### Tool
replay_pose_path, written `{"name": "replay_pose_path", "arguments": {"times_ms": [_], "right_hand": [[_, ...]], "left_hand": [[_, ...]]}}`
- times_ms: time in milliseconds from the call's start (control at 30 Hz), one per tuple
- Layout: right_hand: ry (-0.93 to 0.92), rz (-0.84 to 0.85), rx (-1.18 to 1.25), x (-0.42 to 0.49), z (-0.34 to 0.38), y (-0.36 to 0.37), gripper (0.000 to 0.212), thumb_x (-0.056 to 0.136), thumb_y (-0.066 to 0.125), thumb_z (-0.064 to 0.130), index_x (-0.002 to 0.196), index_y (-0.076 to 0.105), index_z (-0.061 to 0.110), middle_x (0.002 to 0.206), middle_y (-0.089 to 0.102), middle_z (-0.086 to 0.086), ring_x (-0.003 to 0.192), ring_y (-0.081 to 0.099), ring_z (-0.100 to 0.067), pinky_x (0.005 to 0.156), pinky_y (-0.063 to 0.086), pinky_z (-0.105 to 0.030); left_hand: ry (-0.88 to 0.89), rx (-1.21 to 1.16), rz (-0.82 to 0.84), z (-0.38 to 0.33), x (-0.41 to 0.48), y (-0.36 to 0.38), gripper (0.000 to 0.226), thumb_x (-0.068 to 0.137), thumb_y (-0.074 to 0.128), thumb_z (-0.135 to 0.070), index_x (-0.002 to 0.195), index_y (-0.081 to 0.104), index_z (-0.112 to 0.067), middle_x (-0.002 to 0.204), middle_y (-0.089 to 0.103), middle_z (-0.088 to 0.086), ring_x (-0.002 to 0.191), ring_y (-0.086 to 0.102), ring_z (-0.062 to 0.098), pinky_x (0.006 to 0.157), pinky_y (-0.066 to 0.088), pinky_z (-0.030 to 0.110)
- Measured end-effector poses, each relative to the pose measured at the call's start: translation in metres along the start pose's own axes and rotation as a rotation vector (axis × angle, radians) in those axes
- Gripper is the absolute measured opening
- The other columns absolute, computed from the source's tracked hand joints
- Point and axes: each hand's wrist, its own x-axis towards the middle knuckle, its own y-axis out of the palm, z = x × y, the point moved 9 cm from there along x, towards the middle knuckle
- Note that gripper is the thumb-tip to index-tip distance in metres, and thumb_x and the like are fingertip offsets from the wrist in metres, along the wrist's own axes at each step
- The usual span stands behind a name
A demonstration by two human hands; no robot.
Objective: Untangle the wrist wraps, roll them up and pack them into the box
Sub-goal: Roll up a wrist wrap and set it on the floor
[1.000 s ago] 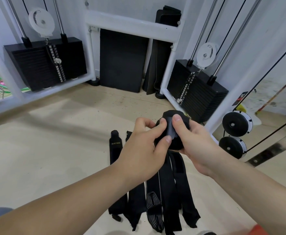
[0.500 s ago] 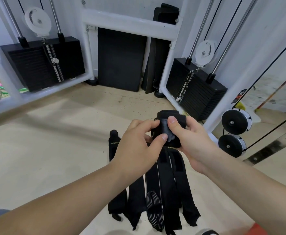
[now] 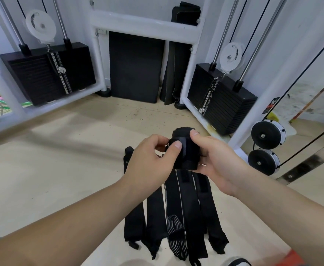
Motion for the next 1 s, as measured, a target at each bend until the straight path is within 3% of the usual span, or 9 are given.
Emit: {"name": "replay_pose_path", "arguments": {"times_ms": [133, 267, 467, 533, 600, 733, 833, 933, 1000], "right_hand": [[-0.007, -0.014, -0.047, -0.001, 0.003, -0.003, 0.055, 0.095, 0.073, 0.049, 0.132, 0.067, 0.008, 0.112, 0.081, -0.009, 0.1, 0.08, -0.023, 0.09, 0.064, -0.044], [-0.019, 0.007, -0.064, -0.003, 0.005, 0.0, 0.041, 0.097, 0.07, 0.05, 0.117, 0.078, 0.015, 0.099, 0.084, -0.003, 0.089, 0.081, -0.015, 0.09, 0.062, -0.04], [0.061, 0.082, 0.009, -0.002, 0.004, 0.002, 0.048, 0.083, 0.077, 0.051, 0.116, 0.079, 0.016, 0.109, 0.082, -0.009, 0.11, 0.077, -0.028, 0.105, 0.058, -0.05], [0.083, 0.136, 0.031, -0.004, 0.001, 0.005, 0.053, 0.081, 0.079, 0.049, 0.12, 0.078, 0.013, 0.116, 0.08, -0.013, 0.114, 0.076, -0.03, 0.106, 0.057, -0.05], [0.094, 0.186, 0.041, -0.005, -0.002, 0.009, 0.056, 0.081, 0.078, 0.045, 0.125, 0.075, 0.01, 0.12, 0.079, -0.014, 0.116, 0.075, -0.029, 0.105, 0.057, -0.048], [0.07, 0.176, 0.037, -0.002, -0.003, 0.011, 0.056, 0.079, 0.079, 0.042, 0.123, 0.074, 0.009, 0.117, 0.08, -0.012, 0.113, 0.077, -0.027, 0.099, 0.061, -0.048], [0.058, 0.121, 0.023, 0.003, -0.004, 0.007, 0.048, 0.09, 0.078, 0.04, 0.127, 0.072, 0.01, 0.121, 0.079, -0.014, 0.115, 0.075, -0.029, 0.101, 0.061, -0.051], [0.054, 0.102, 0.008, 0.007, -0.008, 0.005, 0.049, 0.094, 0.076, 0.038, 0.133, 0.068, 0.01, 0.125, 0.077, -0.014, 0.116, 0.075, -0.028, 0.097, 0.062, -0.048], [0.029, 0.133, 0.002, 0.006, -0.008, 0.007, 0.047, 0.091, 0.078, 0.039, 0.127, 0.071, 0.009, 0.121, 0.078, -0.013, 0.114, 0.076, -0.026, 0.094, 0.062, -0.043]], "left_hand": [[-0.032, -0.043, 0.023, 0.001, 0.0, 0.001, 0.029, 0.098, 0.059, -0.061, 0.104, 0.07, -0.035, 0.099, 0.074, -0.016, 0.091, 0.071, 0.006, 0.091, 0.06, 0.043], [-0.045, -0.081, 0.06, -0.001, -0.003, 0.003, 0.031, 0.099, 0.057, -0.062, 0.1, 0.072, -0.035, 0.096, 0.074, -0.018, 0.093, 0.072, 0.006, 0.093, 0.061, 0.046], [0.026, -0.104, 0.069, -0.008, -0.004, 0.0, 0.01, 0.101, 0.067, -0.034, 0.104, 0.076, -0.031, 0.095, 0.078, -0.012, 0.092, 0.074, 0.012, 0.09, 0.062, 0.047], [0.059, -0.08, 0.059, -0.01, -0.004, -0.003, 0.015, 0.103, 0.065, -0.025, 0.099, 0.078, -0.03, 0.088, 0.078, -0.006, 0.085, 0.073, 0.019, 0.085, 0.062, 0.049], [0.1, -0.054, 0.045, -0.012, -0.003, -0.005, 0.018, 0.103, 0.065, -0.023, 0.096, 0.08, -0.031, 0.085, 0.076, -0.003, 0.081, 0.071, 0.022, 0.08, 0.061, 0.045], [0.182, 0.003, 0.021, -0.018, -0.004, -0.008, 0.02, 0.102, 0.067, -0.028, 0.097, 0.081, -0.041, 0.092, 0.069, -0.009, 0.088, 0.065, 0.008, 0.083, 0.05, 0.023], [0.205, 0.046, 0.056, -0.023, -0.007, -0.004, 0.022, 0.103, 0.064, -0.029, 0.103, 0.081, -0.044, 0.097, 0.067, -0.007, 0.092, 0.062, 0.004, 0.078, 0.043, 0.01], [0.214, 0.091, 0.101, -0.022, -0.008, 0.001, 0.023, 0.103, 0.063, -0.029, 0.11, 0.081, -0.041, 0.095, 0.066, -0.006, 0.091, 0.062, 0.005, 0.078, 0.044, 0.012], [0.207, 0.077, 0.11, -0.02, -0.007, 0.002, 0.022, 0.103, 0.064, -0.026, 0.106, 0.082, -0.038, 0.08, 0.066, -0.011, 0.076, 0.06, 0.004, 0.07, 0.044, 0.016]]}}
